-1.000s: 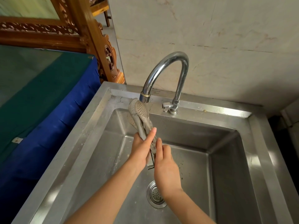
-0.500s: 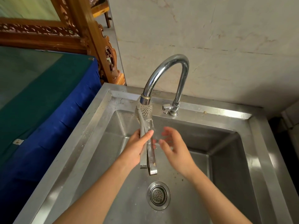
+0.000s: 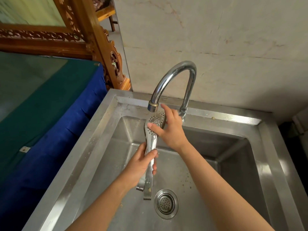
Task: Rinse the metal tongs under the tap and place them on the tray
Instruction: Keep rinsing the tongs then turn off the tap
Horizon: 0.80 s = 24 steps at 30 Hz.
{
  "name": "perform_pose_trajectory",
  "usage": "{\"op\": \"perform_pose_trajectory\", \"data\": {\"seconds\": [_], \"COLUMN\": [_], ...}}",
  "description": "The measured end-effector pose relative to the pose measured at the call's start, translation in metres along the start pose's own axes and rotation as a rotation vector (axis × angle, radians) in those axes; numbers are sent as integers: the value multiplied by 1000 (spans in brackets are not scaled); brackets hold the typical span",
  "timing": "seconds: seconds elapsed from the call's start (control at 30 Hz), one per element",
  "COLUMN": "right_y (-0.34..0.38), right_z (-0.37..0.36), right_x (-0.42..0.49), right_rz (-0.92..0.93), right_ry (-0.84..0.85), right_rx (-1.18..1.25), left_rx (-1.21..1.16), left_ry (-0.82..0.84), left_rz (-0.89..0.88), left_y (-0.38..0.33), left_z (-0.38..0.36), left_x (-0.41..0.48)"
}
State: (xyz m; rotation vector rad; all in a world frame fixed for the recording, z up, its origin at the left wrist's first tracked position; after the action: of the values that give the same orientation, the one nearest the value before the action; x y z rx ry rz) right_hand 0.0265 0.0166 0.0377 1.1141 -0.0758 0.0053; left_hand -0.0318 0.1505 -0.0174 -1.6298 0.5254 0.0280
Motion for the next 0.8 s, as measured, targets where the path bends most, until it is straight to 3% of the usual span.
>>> {"op": "perform_pose_trajectory", "data": {"seconds": [0.13,0.4,0.67,0.8], "right_y": [3,-4,-23,-27], "right_z": [2,9,30,29], "right_x": [15,19,10,13], "right_rz": [-4,-87,-292,-267], "right_ry": [-70,-176,-331,-228], "right_rx": [85,305,85,-80], "left_rx": [244,326,267,145], "left_ry": [-44,-59,-35,-127], "left_rz": [-87,-83,-20,53], "left_y": [-7,-13,-10,-10], "left_z": [7,19,23,22], "left_x": [-8,-10,-3,-2]}}
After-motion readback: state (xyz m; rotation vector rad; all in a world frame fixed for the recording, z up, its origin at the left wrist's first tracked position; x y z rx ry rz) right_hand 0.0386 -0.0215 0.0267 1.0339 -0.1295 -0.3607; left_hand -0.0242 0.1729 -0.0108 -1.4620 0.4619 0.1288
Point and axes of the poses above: each hand's wrist, its own x-axis towards the middle knuckle, its own z-axis out of the back of the hand, y = z × x, the point moved 2 cm from there along x, towards the middle knuckle, and after that the axes turned 5 degrees about x, right-handed, at the moved point
